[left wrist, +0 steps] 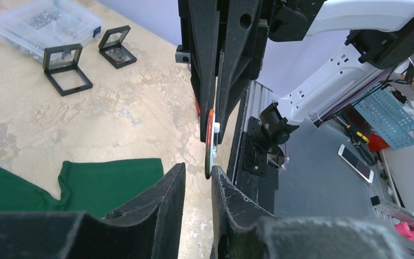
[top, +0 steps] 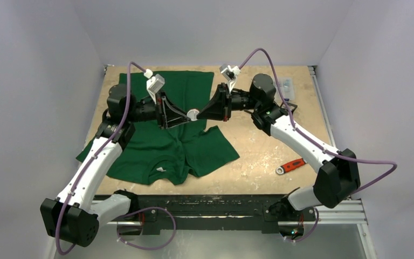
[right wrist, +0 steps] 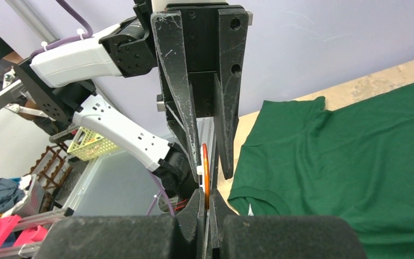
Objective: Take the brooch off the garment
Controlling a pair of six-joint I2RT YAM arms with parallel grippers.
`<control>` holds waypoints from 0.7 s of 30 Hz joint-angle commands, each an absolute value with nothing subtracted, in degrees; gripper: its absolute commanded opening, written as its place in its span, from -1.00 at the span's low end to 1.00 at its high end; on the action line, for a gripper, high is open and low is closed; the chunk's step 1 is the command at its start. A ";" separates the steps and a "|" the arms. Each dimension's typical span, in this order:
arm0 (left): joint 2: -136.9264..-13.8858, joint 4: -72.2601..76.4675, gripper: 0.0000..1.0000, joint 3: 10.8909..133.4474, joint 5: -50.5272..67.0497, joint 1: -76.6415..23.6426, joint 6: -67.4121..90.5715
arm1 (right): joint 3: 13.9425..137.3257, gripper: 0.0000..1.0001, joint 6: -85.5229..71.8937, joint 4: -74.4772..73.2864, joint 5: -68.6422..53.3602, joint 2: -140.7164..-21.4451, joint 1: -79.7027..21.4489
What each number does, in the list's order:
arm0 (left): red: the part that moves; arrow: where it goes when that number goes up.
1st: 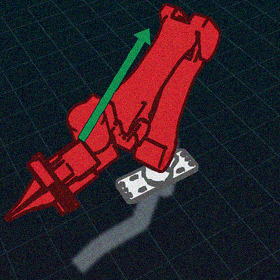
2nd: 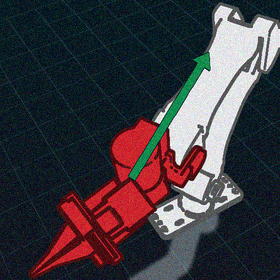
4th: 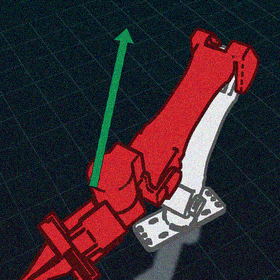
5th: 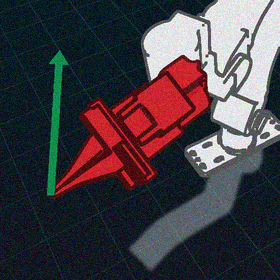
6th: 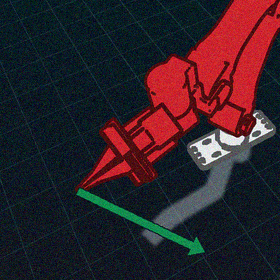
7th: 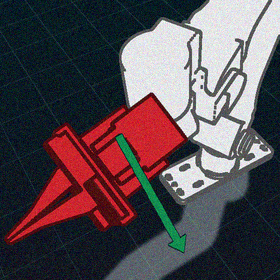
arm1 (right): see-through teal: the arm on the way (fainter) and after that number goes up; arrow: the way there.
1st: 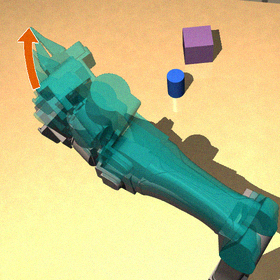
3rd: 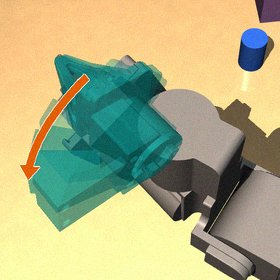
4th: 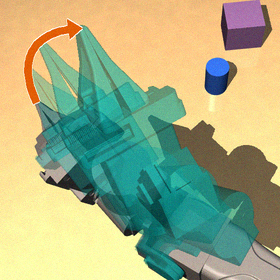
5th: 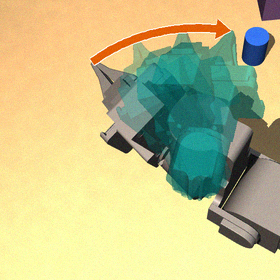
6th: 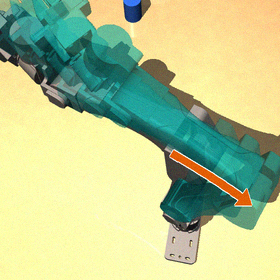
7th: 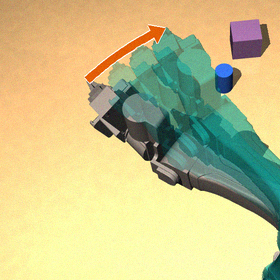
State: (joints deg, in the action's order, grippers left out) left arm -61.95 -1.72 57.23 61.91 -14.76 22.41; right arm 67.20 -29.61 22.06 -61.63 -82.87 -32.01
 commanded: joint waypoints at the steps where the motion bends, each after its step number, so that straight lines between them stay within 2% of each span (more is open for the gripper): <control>1: -61.76 4.23 -0.57 58.63 62.81 -14.77 24.98 | 66.75 -1.00 -30.40 23.39 -62.65 -80.93 -31.93; 9: -62.31 6.62 -0.57 58.43 62.76 -15.28 28.01 | 66.70 -1.00 -31.09 23.31 -61.60 -81.25 -31.97; 14: -62.85 6.28 -0.89 58.32 62.43 -15.47 27.90 | 66.80 -1.00 -31.44 24.01 -61.82 -81.26 -31.99; 17: -62.95 5.54 -1.00 58.45 62.18 -15.47 27.87 | 66.78 -1.00 -31.74 24.32 -62.16 -81.30 -31.94; 21: -62.72 4.81 -1.00 58.07 61.83 -15.47 27.65 | 66.78 -0.65 -33.20 25.13 -63.09 -81.51 -31.95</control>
